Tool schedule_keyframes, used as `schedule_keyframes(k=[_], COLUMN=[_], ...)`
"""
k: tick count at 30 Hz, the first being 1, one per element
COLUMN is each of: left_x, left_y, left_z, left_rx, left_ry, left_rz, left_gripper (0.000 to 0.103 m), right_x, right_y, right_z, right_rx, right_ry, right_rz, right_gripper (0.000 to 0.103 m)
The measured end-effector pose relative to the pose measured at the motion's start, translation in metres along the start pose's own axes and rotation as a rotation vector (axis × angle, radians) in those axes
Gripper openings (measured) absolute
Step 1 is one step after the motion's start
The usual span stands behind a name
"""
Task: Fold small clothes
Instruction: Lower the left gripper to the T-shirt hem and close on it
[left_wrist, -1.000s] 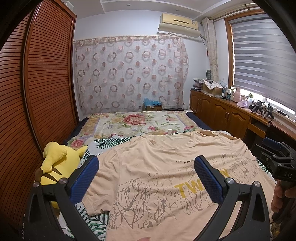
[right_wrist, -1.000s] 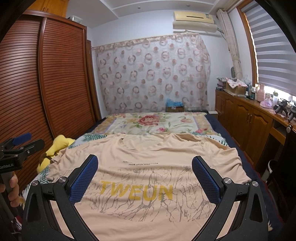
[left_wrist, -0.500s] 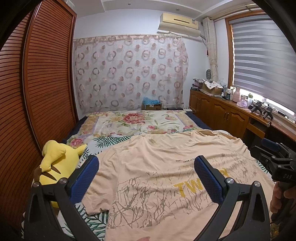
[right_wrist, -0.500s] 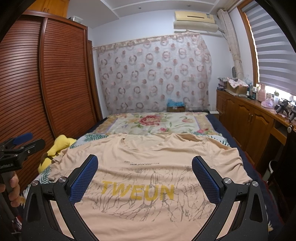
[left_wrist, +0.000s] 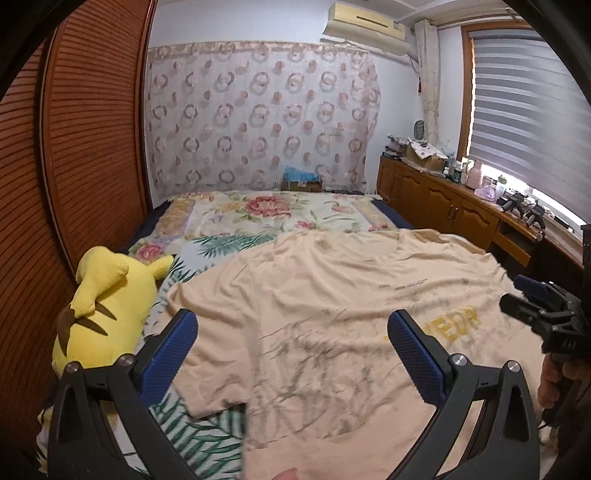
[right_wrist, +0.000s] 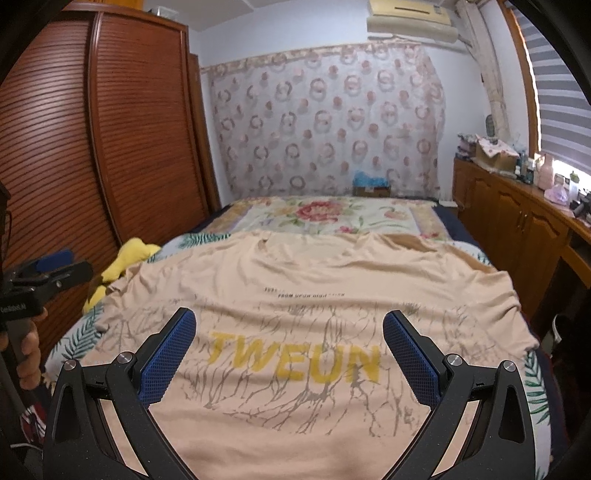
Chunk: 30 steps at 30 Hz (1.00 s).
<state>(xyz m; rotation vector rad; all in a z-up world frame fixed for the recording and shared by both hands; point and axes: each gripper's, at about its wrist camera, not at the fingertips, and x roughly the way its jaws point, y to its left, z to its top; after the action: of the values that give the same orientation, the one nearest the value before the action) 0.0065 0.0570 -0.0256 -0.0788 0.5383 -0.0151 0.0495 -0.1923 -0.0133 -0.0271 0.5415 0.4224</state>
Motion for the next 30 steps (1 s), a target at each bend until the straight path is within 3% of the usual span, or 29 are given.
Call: schedule_keyframes(k=[10,15,19,27,30], left_x=[0.018,0.035,0.052,0.086,0.097], left_y=[0.071,0.109,0.127,0.131,0.132], left_z=[-0.016,-0.023,-0.026,-0.026,-0.025], left_rx=[-0.051,-0.104,-0.132,-0.072,-0.042], left_ry=[0.073,0.131,0.178,0.251,0.285], left_rz=[0.046,0.050,0.026,0.021,0.022], left_gripper=[0.102,0.097,0.087,0.069,0.047], right_x=[0.032,0.049,0.060,0.089,0.099], right_y=[0.001,0.011,0.021,0.046,0.053], right_z=[-0.013,-0.017,-0.015,-0.008,-0.004], right_rx=[-0.009,-0.045,-0.082,-0.154,-0.175], right_ry=[0.082,0.126,0.140,0.187,0.196], right_rz=[0.045,0.088,0.116,0.166,0.187], right_gripper=[0.103,0.103,0.103,0.103,0.103])
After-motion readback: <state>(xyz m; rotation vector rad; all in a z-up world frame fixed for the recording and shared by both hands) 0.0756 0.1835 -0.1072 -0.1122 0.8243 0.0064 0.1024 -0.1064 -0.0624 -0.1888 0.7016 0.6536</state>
